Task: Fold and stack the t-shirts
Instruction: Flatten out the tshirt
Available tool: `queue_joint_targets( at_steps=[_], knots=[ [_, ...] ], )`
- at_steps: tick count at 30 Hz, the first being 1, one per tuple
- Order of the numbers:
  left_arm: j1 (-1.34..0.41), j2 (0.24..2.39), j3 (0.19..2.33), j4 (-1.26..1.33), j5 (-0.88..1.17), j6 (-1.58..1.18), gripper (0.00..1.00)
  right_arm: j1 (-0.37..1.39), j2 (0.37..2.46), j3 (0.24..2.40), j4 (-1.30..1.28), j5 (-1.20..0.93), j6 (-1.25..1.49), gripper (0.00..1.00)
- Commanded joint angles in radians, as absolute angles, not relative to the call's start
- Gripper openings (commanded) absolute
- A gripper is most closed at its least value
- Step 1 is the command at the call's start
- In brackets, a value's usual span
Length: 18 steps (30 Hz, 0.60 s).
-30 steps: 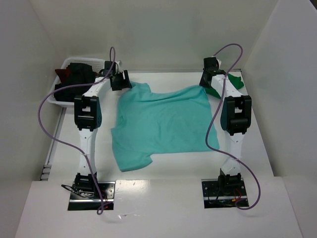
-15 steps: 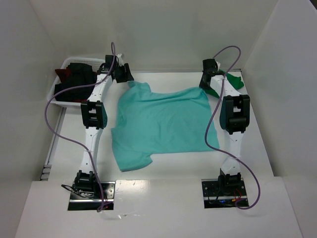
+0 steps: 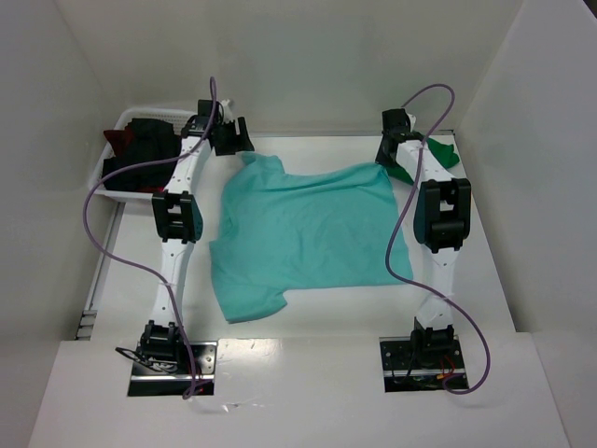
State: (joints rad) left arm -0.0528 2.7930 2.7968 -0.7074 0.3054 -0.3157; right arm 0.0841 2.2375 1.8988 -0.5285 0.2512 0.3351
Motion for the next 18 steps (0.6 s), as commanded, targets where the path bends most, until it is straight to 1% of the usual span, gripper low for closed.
queue_joint_targets(
  at_steps=[1, 2, 5, 7, 8, 10, 11, 12, 14, 15, 16, 18],
  knots=[
    [-0.054, 2.720, 2.850, -0.741, 0.295, -0.288, 0.83, 0.075, 2.240, 1.953, -0.529, 0.276, 0.337, 0.00],
    [-0.054, 2.702, 2.850, -0.755, 0.285, -0.288, 0.84, 0.075, 2.240, 1.953, -0.529, 0.276, 0.337, 0.00],
    [-0.054, 2.668, 2.827, -0.785, 0.276, -0.267, 0.84, 0.075, 2.221, 1.931, -0.520, 0.267, 0.337, 0.00],
    [-0.054, 2.639, 2.755, -0.785, 0.230, -0.256, 0.84, 0.075, 2.211, 1.904, -0.511, 0.267, 0.337, 0.00],
    [-0.054, 2.613, 2.681, -0.785, 0.207, -0.256, 0.84, 0.075, 2.210, 1.895, -0.502, 0.267, 0.337, 0.00],
    [-0.054, 2.588, 2.619, -0.761, 0.207, -0.256, 0.84, 0.075, 2.210, 1.885, -0.502, 0.258, 0.337, 0.00],
    [-0.054, 2.553, 2.579, -0.715, 0.207, -0.256, 0.84, 0.075, 2.210, 1.885, -0.502, 0.258, 0.337, 0.00],
    [-0.054, 2.510, 2.484, -0.648, 0.207, -0.256, 0.84, 0.075, 2.210, 1.885, -0.502, 0.249, 0.337, 0.00],
    [-0.054, 2.467, 2.380, -0.574, 0.196, -0.265, 0.84, 0.075, 2.210, 1.885, -0.492, 0.249, 0.337, 0.00],
    [-0.054, 2.448, 2.288, -0.542, 0.196, -0.265, 0.84, 0.075, 2.210, 1.885, -0.492, 0.249, 0.337, 0.00],
    [-0.054, 2.424, 2.254, -0.490, 0.205, -0.278, 0.84, 0.075, 2.210, 1.885, -0.492, 0.249, 0.337, 0.00],
    [-0.054, 2.424, 2.218, -0.465, 0.215, -0.287, 0.84, 0.075, 2.210, 1.885, -0.492, 0.249, 0.327, 0.00]
  ],
)
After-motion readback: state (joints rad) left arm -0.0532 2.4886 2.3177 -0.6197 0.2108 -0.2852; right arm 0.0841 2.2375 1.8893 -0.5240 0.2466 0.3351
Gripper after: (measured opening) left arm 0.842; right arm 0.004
